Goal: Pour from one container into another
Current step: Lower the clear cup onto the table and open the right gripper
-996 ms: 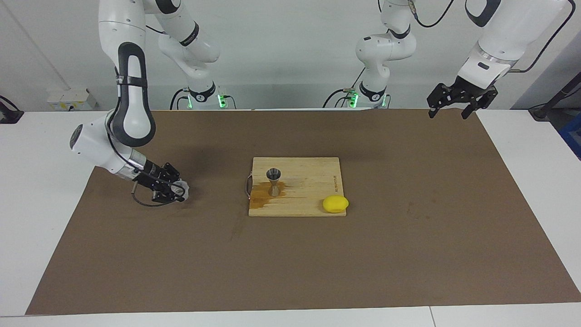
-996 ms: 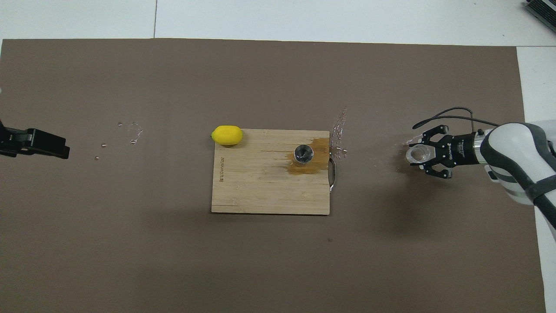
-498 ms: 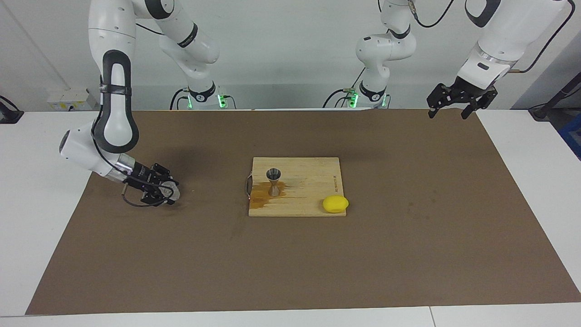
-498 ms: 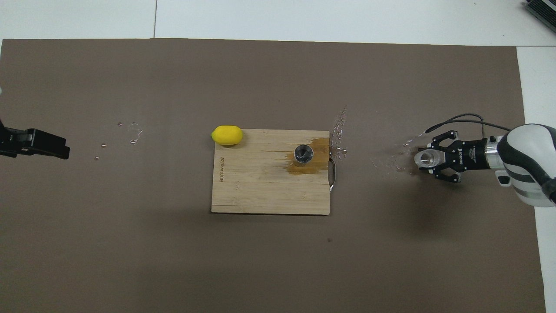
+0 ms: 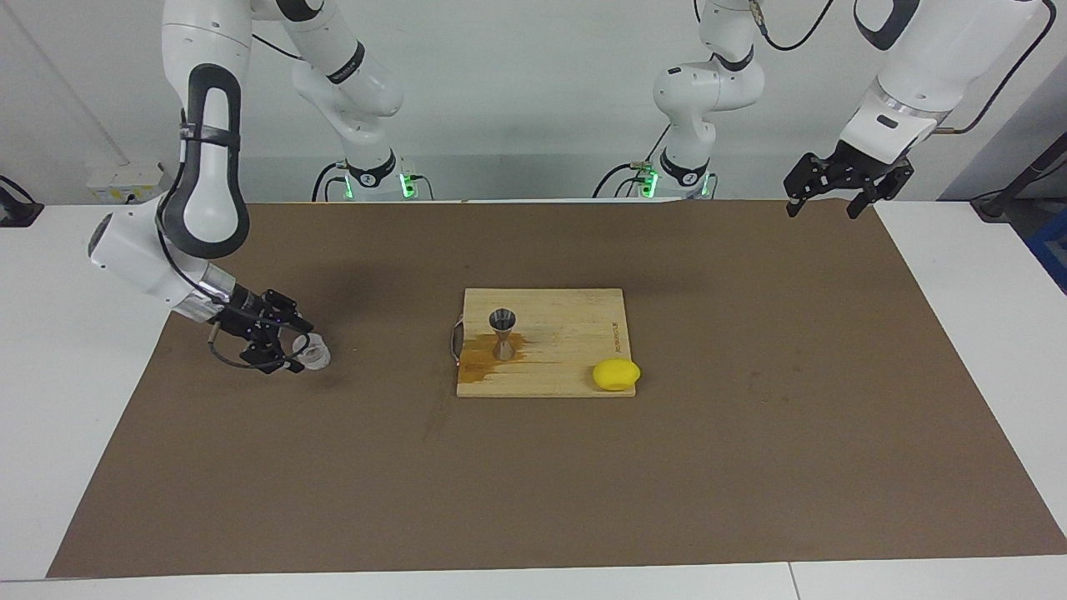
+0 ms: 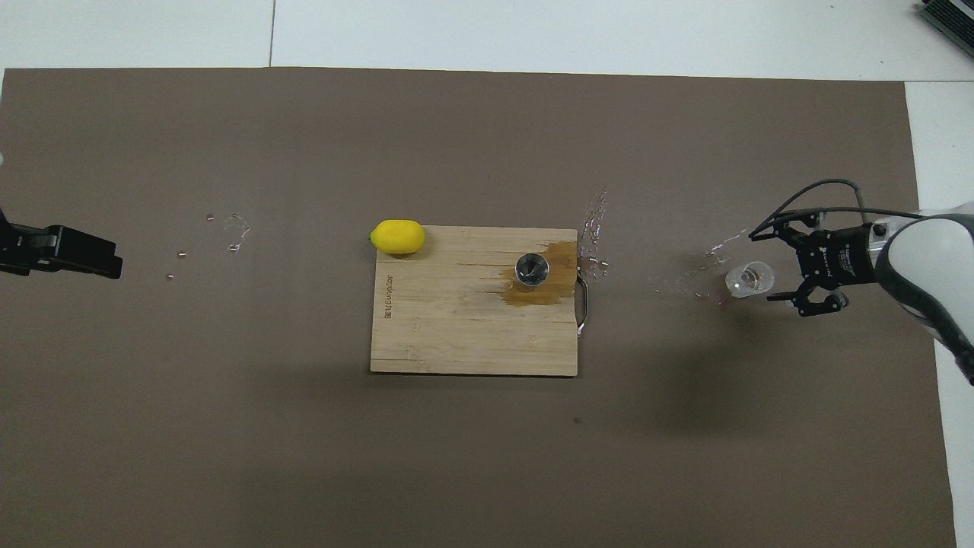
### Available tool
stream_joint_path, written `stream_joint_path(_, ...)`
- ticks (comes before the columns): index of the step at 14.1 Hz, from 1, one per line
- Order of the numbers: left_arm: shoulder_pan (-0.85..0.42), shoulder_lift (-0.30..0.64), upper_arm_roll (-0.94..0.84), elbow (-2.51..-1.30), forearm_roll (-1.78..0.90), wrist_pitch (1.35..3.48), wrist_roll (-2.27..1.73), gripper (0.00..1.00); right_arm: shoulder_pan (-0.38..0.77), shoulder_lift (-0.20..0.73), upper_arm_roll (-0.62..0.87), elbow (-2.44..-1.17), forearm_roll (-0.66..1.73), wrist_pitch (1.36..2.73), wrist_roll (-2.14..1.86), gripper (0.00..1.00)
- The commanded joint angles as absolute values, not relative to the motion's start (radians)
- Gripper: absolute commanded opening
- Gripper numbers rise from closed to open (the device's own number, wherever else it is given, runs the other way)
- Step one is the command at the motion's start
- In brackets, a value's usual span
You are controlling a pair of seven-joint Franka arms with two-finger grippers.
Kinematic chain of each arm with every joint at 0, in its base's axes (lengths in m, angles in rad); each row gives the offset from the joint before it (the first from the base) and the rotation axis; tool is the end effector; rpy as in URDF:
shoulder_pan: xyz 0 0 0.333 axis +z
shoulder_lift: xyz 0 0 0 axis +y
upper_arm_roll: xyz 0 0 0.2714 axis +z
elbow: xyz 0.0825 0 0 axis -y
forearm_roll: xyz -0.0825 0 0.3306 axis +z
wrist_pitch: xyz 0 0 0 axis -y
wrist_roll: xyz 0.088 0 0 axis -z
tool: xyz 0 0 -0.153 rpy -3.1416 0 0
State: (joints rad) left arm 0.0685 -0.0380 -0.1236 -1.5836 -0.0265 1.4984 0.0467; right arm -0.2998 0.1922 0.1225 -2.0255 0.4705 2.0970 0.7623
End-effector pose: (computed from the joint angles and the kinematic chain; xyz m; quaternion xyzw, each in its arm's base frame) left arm 0.4803 -0.0316 0.5411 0.9983 -0.0514 -0.0238 0.0108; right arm 0.5200 -0.0529 0.2970 -0.8048 0.5536 0.1160 0.1798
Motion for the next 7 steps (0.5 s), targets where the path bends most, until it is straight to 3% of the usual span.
stream_joint_path(1,0.058,-0.069,-0.114,-1.621,-0.032,1.517,0.051,1.00,-0.212,0.175,0.126,-2.010,0.330,2.097,0.677,1.00)
stream_joint_path(7,0.058,-0.071,-0.114,-1.621,-0.032,1.517,0.051,1.00,-0.071,0.078,0.129,-2.003,0.024,2.017,0.316,1.00)
